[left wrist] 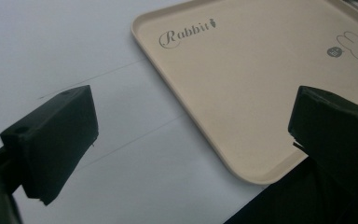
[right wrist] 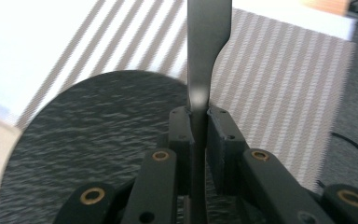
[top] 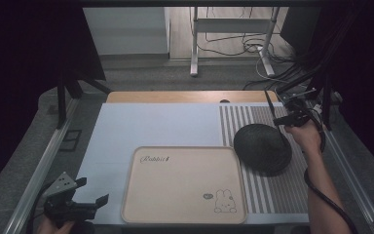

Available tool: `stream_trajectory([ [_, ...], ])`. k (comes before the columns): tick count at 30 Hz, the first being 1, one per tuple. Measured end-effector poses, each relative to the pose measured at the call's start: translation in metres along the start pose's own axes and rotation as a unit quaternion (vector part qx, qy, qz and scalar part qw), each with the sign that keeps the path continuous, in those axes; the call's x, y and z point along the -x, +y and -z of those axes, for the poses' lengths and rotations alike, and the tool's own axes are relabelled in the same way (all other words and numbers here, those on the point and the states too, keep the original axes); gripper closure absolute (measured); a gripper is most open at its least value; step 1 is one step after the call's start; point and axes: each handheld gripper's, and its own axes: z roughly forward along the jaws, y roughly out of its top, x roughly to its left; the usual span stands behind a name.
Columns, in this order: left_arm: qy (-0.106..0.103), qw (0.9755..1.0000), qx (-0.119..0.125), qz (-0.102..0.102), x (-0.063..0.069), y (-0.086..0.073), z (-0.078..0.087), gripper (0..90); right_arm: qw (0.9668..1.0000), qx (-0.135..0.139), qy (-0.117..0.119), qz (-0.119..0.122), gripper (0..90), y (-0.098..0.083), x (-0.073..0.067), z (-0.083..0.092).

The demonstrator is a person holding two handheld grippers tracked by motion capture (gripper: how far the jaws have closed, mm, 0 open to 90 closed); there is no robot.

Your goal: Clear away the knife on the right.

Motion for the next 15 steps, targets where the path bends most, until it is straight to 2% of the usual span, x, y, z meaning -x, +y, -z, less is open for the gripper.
stream_trajectory([
  [2, 0.000, 1.0000, 0.000, 0.000, 0.000, 0.000, 0.000, 1.7, 0.9998, -0.004, 0.008, 0.015, 80.7, -0.002, -0.016, -0.002],
  [4, 0.000, 1.0000, 0.000, 0.000, 0.000, 0.000, 0.000, 1.7, 0.9998, -0.007, 0.010, 0.017, 80.7, -0.002, -0.019, -0.002],
  [15, 0.001, 1.0000, 0.000, -0.002, 0.001, 0.000, 0.000, 1.7, 0.9965, -0.018, 0.048, 0.066, 80.7, -0.012, -0.074, -0.005],
])
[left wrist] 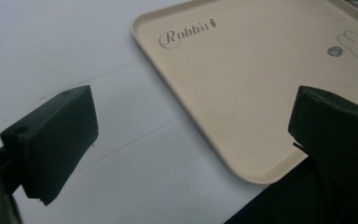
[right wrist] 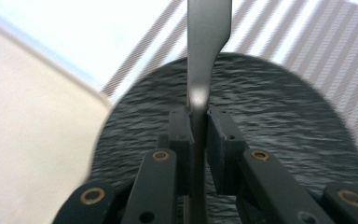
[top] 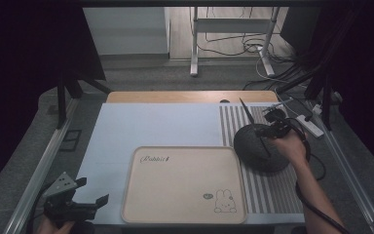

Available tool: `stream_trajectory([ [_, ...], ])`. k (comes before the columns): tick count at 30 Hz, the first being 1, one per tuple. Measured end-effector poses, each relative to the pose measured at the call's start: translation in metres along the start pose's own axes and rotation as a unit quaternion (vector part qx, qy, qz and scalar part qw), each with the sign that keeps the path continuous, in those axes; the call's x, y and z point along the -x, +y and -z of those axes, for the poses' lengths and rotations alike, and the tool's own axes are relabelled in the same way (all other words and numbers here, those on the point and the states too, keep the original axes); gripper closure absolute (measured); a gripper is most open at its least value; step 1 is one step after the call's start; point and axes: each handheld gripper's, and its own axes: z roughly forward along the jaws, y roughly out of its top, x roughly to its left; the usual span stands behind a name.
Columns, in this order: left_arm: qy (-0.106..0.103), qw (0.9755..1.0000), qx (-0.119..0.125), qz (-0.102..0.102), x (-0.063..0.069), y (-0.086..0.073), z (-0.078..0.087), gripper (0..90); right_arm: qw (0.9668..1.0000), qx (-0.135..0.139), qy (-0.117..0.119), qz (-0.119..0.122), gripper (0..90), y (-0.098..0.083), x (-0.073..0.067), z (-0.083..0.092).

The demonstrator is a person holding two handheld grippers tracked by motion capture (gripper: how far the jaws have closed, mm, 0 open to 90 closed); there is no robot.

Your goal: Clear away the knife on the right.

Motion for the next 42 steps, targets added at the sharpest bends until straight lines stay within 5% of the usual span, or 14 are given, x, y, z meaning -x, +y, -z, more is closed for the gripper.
stream_trajectory([
  [15, 0.001, 1.0000, -0.001, -0.003, 0.000, 0.000, 0.000, 1.8, 0.9977, -0.002, 0.043, 0.053, 80.7, -0.014, -0.067, 0.004],
  [33, 0.002, 1.0000, -0.002, -0.005, 0.001, 0.001, -0.001, 1.7, 0.9887, -0.026, 0.098, 0.110, 80.6, -0.035, -0.147, 0.000],
  [42, 0.001, 1.0000, -0.001, -0.005, 0.001, 0.001, -0.001, 1.8, 0.9851, -0.072, 0.093, 0.126, 80.4, -0.040, -0.164, -0.030],
])
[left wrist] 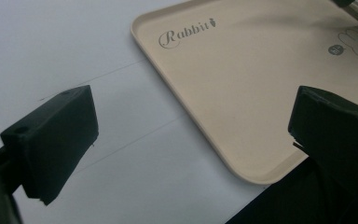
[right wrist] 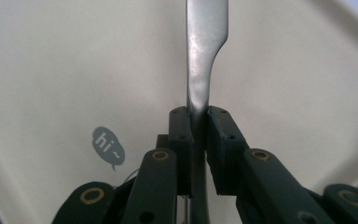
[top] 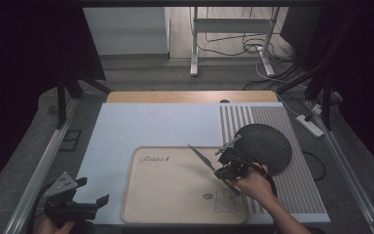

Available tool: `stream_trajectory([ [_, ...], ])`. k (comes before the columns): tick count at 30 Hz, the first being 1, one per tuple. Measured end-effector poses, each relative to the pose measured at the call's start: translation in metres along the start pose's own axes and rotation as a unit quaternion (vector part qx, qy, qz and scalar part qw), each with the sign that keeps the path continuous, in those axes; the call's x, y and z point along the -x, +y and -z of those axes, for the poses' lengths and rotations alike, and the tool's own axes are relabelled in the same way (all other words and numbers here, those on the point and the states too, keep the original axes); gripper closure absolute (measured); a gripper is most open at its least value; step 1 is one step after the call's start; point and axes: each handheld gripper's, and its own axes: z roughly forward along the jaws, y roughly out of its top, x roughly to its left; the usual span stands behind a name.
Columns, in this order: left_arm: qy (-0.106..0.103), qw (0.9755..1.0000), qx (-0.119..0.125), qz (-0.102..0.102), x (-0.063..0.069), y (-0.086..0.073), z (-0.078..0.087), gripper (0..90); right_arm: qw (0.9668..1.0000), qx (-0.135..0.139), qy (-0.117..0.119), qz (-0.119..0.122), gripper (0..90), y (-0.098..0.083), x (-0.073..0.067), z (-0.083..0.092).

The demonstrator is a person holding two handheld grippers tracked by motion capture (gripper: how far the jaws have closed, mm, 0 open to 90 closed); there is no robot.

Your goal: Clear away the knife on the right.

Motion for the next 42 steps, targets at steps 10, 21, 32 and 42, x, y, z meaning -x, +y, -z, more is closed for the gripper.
stream_trajectory([
  [10, -0.001, 1.0000, 0.002, 0.002, 0.000, 0.000, 0.000, 1.8, 0.9991, -0.034, 0.020, 0.018, 68.0, 0.001, -0.008, -0.023],
  [21, -0.002, 1.0000, 0.001, 0.003, -0.001, 0.000, 0.000, 1.8, 0.9939, 0.023, 0.040, 0.100, 89.7, 0.038, -0.026, -0.033],
  [32, -0.001, 1.0000, 0.000, 0.001, 0.000, 0.000, 0.000, 1.8, 0.9969, 0.012, 0.005, 0.077, 89.8, 0.037, -0.007, -0.055],
  [42, -0.002, 1.0000, 0.002, 0.002, -0.001, 0.000, 0.000, 1.8, 0.9990, 0.000, -0.012, 0.044, 90.0, 0.030, 0.010, -0.047],
])
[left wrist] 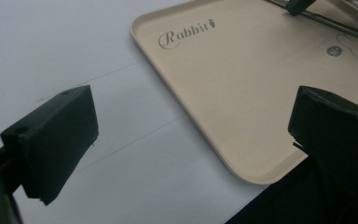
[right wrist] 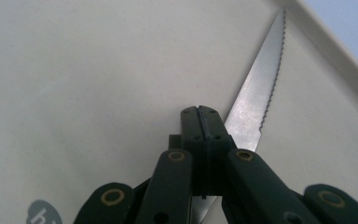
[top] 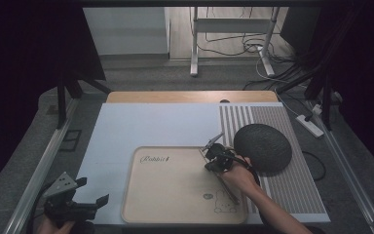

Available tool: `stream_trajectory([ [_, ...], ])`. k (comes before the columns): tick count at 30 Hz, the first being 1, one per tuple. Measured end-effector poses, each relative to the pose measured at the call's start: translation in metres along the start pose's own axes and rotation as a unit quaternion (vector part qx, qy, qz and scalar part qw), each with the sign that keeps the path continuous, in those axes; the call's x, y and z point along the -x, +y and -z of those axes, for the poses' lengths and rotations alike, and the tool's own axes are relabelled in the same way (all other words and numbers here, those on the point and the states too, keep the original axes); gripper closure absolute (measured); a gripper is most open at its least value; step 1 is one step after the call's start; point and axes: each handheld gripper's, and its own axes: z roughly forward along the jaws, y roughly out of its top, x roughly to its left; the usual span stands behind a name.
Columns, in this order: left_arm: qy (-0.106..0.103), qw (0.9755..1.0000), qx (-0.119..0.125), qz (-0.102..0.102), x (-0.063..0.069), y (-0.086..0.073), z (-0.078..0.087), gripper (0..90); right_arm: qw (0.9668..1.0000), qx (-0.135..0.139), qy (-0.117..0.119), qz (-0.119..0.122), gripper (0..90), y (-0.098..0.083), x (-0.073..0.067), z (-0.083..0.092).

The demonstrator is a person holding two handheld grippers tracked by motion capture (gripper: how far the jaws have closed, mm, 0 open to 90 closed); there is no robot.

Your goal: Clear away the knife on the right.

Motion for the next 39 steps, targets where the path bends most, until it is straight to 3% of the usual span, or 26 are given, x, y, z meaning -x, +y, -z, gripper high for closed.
stream_trajectory([
  [6, 0.000, 1.0000, 0.000, -0.001, 0.000, 0.000, 0.000, 1.8, 0.9997, -0.006, 0.005, -0.023, 90.0, -0.013, 0.011, 0.008],
  [23, 0.000, 1.0000, 0.000, -0.002, 0.001, 0.000, 0.000, 1.8, 0.9984, -0.022, 0.002, -0.051, 90.0, -0.047, 0.025, 0.028],
  [30, -0.001, 1.0000, -0.001, -0.001, 0.000, 0.001, -0.001, 1.8, 0.9971, -0.010, 0.025, -0.071, 89.7, -0.051, 0.029, 0.031],
  [35, -0.002, 1.0000, 0.000, 0.000, 0.000, 0.001, -0.001, 1.8, 0.9965, 0.022, 0.031, -0.075, 77.2, -0.047, 0.027, 0.037],
  [39, -0.001, 1.0000, 0.000, 0.000, 0.000, 0.001, -0.001, 1.8, 0.9972, 0.028, 0.017, -0.067, 65.3, -0.046, 0.024, 0.040],
])
